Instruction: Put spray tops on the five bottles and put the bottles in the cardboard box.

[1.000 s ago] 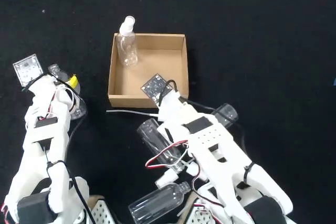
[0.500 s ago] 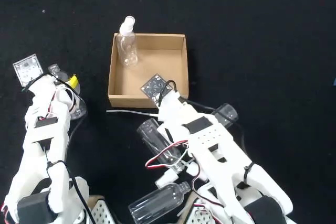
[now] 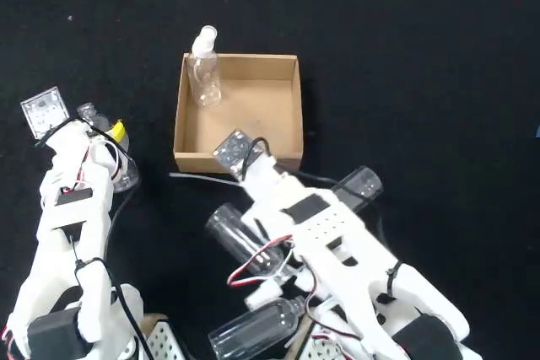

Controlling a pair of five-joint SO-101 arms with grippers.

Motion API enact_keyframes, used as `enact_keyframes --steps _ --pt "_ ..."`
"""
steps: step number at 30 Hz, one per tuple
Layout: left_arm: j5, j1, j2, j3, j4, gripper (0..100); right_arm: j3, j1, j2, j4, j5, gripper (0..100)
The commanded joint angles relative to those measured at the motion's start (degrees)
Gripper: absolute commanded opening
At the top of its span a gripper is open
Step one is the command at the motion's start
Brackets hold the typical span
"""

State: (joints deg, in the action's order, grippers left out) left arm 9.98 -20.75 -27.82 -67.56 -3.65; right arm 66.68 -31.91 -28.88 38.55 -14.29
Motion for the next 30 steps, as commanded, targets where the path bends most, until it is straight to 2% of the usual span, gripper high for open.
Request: enact_keyframes --steps 1,11,19,30 --pt "0.09 0.48 -2.55 0.92 1.23 13 -2.77 -1.76 -0.31 3.87 1.23 22.1" --pt "0.09 0.48 -2.55 0.92 1.23 13 -6.29 5.54 -0.31 4.13 0.88 22.1" --pt "0.09 0.48 -2.64 0.92 1.23 13 -6.02 3.43 0.22 3.16 -4.31 22.2" --pt "0.09 0.48 -2.64 0.92 1.23 13 -5.05 3.34 7.69 -3.16 -4.66 22.4"
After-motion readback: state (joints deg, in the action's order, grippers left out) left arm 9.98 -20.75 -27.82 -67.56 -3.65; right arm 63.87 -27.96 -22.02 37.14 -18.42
